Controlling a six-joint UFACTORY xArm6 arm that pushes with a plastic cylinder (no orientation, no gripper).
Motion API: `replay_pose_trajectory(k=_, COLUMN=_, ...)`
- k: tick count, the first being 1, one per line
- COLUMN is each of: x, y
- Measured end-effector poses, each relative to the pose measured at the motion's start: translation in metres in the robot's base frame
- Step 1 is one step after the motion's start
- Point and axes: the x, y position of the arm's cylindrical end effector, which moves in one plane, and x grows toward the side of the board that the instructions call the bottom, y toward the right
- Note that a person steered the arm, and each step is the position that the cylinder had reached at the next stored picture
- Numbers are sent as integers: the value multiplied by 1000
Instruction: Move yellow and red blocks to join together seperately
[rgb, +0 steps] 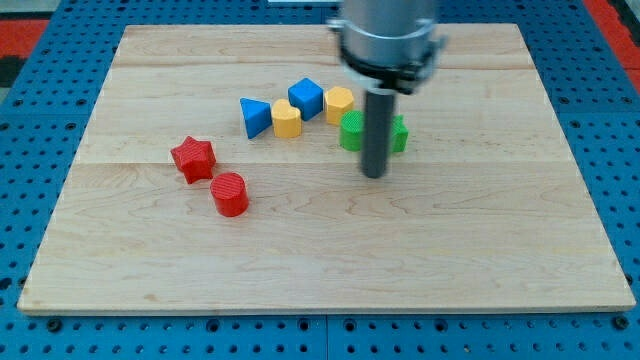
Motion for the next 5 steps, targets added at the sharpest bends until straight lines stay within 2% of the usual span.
replay_pose_trajectory(k=1, x=-23, y=74)
replay_pose_trajectory(k=2, x=-82, y=101)
replay_pose_trajectory(k=3, x=-126, y=94)
replay_pose_trajectory(k=5, x=-92, y=-23)
